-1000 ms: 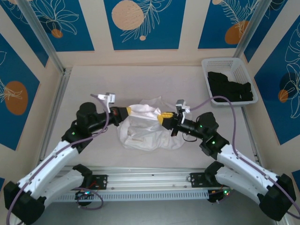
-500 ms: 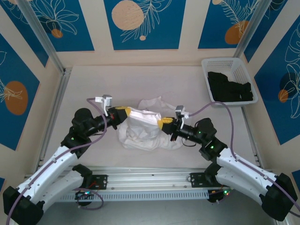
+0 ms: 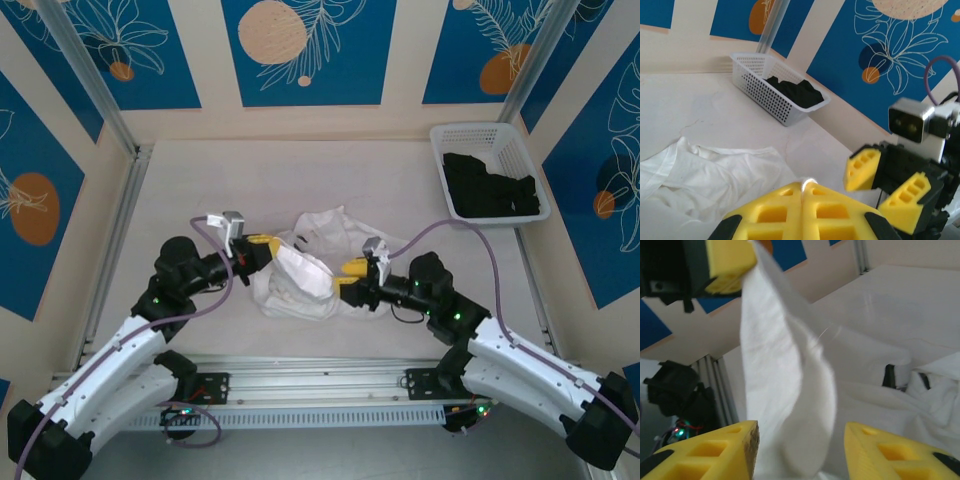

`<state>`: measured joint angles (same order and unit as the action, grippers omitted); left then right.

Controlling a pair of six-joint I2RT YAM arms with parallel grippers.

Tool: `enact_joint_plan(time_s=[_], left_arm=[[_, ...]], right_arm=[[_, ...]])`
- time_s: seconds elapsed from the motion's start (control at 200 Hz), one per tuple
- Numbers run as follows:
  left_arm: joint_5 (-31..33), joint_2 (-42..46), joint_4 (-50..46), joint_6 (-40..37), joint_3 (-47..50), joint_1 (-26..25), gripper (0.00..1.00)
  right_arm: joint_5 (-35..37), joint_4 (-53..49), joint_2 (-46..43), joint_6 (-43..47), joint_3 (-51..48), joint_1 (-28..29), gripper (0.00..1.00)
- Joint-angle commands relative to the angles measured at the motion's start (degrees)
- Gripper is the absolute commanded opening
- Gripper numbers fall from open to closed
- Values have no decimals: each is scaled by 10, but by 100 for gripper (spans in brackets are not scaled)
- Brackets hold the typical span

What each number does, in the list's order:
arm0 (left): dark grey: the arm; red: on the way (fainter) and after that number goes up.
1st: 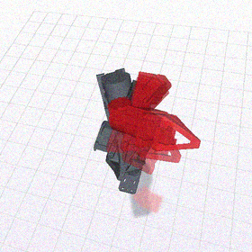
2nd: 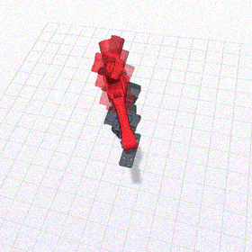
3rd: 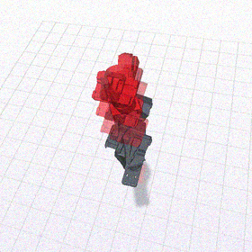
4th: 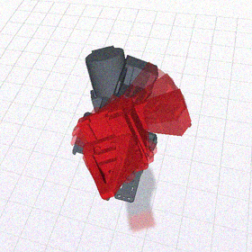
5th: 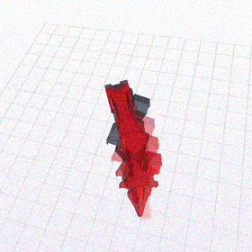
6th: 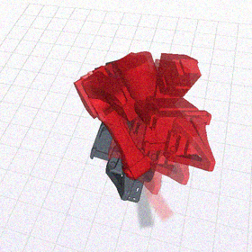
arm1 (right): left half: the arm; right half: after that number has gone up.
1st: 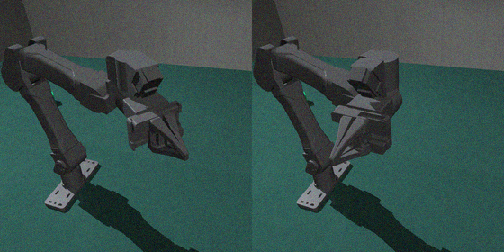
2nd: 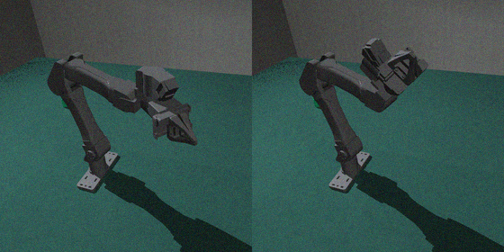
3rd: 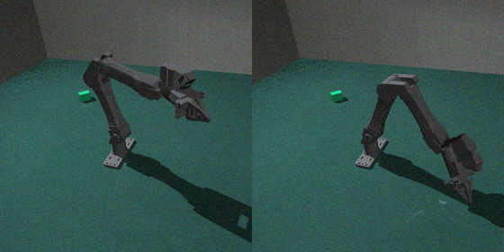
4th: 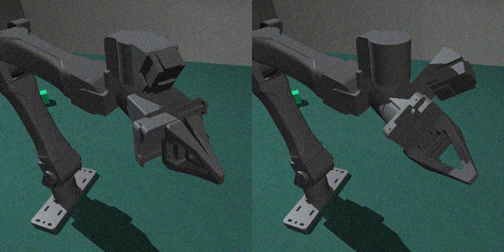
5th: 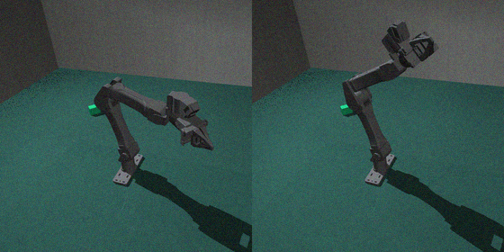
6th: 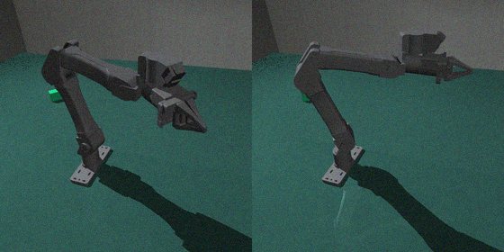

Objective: Fold the inside-out t-shirt

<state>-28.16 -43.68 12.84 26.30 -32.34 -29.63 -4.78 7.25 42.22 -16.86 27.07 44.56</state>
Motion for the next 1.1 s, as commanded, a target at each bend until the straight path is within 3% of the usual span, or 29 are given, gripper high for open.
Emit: enact_joint_plan(time_s=[0.0,0.18,0.305,0.615,0.855,1.095], left_arm=[[-14,9,6,-28,4,6,0],[-16,7,2,-35,5,5,0],[-32,8,11,-39,8,5,0],[-36,21,4,-48,10,5,0],[-29,18,0,-51,12,5,0],[-24,16,-6,-52,12,5,0]], right_arm=[[19,-38,28,6,50,-3,52],[33,-96,76,40,115,-15,55],[-56,-129,148,62,158,-42,55],[-184,-69,255,76,181,-40,51],[-207,-33,280,67,179,-27,51],[-187,-30,289,67,201,-15,21]])
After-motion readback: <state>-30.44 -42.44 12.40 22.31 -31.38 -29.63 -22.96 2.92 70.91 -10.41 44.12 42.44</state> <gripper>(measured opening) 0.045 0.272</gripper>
